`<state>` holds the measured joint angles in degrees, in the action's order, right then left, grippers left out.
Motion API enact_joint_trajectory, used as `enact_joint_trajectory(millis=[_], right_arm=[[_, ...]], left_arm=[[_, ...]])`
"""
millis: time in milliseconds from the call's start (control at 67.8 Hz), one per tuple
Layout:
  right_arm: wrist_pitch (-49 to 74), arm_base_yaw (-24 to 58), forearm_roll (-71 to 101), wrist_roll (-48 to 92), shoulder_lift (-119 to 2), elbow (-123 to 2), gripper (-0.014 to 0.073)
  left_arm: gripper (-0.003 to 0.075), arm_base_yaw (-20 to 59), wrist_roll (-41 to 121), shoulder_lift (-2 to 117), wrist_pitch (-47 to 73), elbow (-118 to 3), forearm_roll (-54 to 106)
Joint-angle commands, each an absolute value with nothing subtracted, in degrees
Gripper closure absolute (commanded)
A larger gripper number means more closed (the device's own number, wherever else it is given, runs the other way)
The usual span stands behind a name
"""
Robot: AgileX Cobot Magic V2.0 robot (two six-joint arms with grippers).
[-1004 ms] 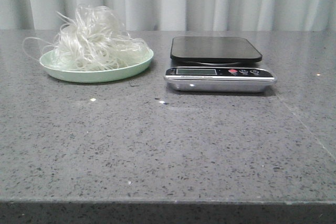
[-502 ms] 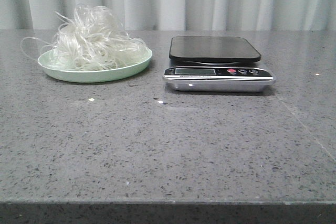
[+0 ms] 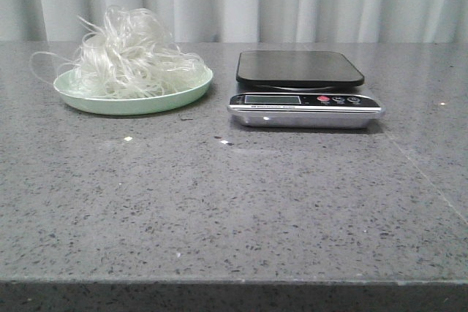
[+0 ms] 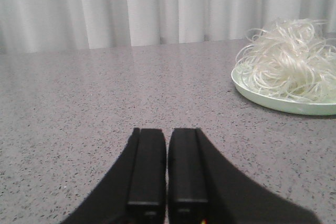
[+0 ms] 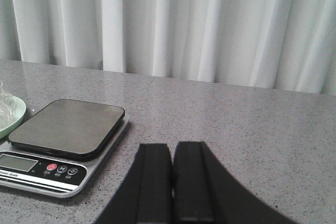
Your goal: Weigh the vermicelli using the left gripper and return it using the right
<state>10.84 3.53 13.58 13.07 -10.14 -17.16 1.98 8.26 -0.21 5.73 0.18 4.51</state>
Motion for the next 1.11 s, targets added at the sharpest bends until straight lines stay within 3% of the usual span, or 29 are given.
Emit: enact_joint_trajectory(millis=[0,694,1092], right_arm=[[6.43,3.09,13.22,13.52,-10.86,-18.84,0.0443],[7.46,2.98,9.75,13.37,-10.86,-18.84,0.0443],[6.24,-2.92,7.27,8.32,-9.43,-11.95,0.0443]], left_arm=[[0.0584,1.92,7.52,-1.39,1.28,0.63,4.50],[0.0584,1.92,7.52,-1.39,1.28,0.63,4.50],[0.0584,1.92,7.52,-1.39,1.28,0.63,4.50]])
